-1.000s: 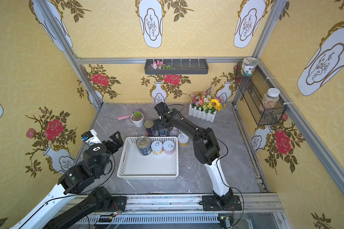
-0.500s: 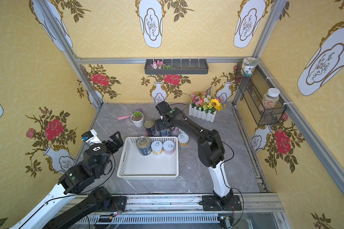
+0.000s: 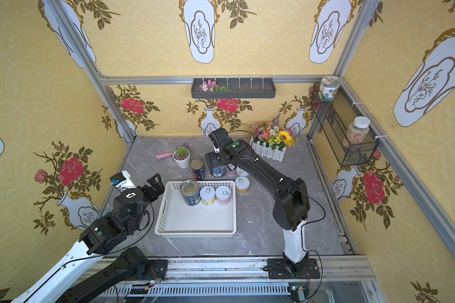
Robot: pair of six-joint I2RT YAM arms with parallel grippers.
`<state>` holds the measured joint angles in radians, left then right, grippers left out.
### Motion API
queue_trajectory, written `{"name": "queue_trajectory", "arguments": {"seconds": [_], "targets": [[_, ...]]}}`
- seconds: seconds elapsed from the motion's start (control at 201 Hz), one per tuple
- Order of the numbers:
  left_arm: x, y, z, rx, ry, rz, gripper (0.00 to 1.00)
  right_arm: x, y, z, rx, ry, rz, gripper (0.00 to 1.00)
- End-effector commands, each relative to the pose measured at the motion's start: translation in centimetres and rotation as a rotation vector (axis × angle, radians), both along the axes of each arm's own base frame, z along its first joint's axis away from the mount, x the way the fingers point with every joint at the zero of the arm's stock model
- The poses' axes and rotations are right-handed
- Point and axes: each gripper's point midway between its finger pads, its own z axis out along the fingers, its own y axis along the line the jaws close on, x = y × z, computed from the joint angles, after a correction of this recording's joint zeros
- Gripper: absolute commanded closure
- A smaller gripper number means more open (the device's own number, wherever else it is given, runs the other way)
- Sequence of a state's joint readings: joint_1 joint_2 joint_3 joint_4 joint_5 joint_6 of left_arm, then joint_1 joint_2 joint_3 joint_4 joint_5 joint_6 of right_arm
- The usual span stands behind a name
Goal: Put the canned food in the basket
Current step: Pick up the canned food from the center of the board, then place the canned food in the basket.
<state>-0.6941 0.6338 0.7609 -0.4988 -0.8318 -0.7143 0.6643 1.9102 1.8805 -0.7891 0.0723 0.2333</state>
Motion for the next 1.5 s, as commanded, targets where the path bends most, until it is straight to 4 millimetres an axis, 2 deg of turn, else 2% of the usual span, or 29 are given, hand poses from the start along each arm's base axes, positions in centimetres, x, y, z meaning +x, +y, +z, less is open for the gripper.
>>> {"name": "queue_trajectory", "arguments": {"seconds": [0.0, 0.159, 0.319, 0.603, 0.768, 0.897, 1.057, 1.166, 1.341, 1.49], "targets": [[0.2, -0.3, 0.4, -0.012, -0.015, -0.009, 0.00, -0.1, 1.0, 3.9, 0.068, -0.105, 0.018, 0.23], [0.2, -0.3, 0.4, -0.014, -0.016, -0.010, 0.00, -2.2, 1.9, 6.1, 0.088, -0.142, 0.055, 0.23], [0.2, -0.3, 0.3, -0.018, -0.021, -0.008, 0.00, -4.9, 3.6, 7.7, 0.094, -0.174, 0.111, 0.23], [0.2, -0.1, 0.1, -0.019, -0.020, 0.006, 0.00, -10.3, 7.5, 9.6, 0.111, -0.219, 0.229, 0.24], [0.5, -0.4, -0.3, -0.032, -0.010, 0.008, 0.00, -13.3, 9.9, 10.0, 0.111, -0.240, 0.296, 0.24], [0.6, -0.3, -0.7, -0.046, 0.004, 0.024, 0.00, -15.5, 11.7, 9.4, 0.112, -0.234, 0.351, 0.24], [0.3, 1.2, -1.0, -0.076, 0.018, 0.092, 0.00, -17.4, 13.5, 8.4, 0.101, -0.228, 0.398, 0.24], [0.3, 1.4, -1.1, -0.115, 0.009, 0.085, 0.00, -18.7, 14.9, 7.2, 0.090, -0.213, 0.430, 0.24], [1.0, 1.5, -2.1, -0.127, 0.064, 0.093, 0.00, -19.8, 16.6, 4.8, 0.061, -0.182, 0.464, 0.24], [0.8, 2.1, -2.5, -0.139, 0.081, 0.117, 0.00, -19.9, 17.7, 2.7, 0.040, -0.157, 0.475, 0.23]]}}
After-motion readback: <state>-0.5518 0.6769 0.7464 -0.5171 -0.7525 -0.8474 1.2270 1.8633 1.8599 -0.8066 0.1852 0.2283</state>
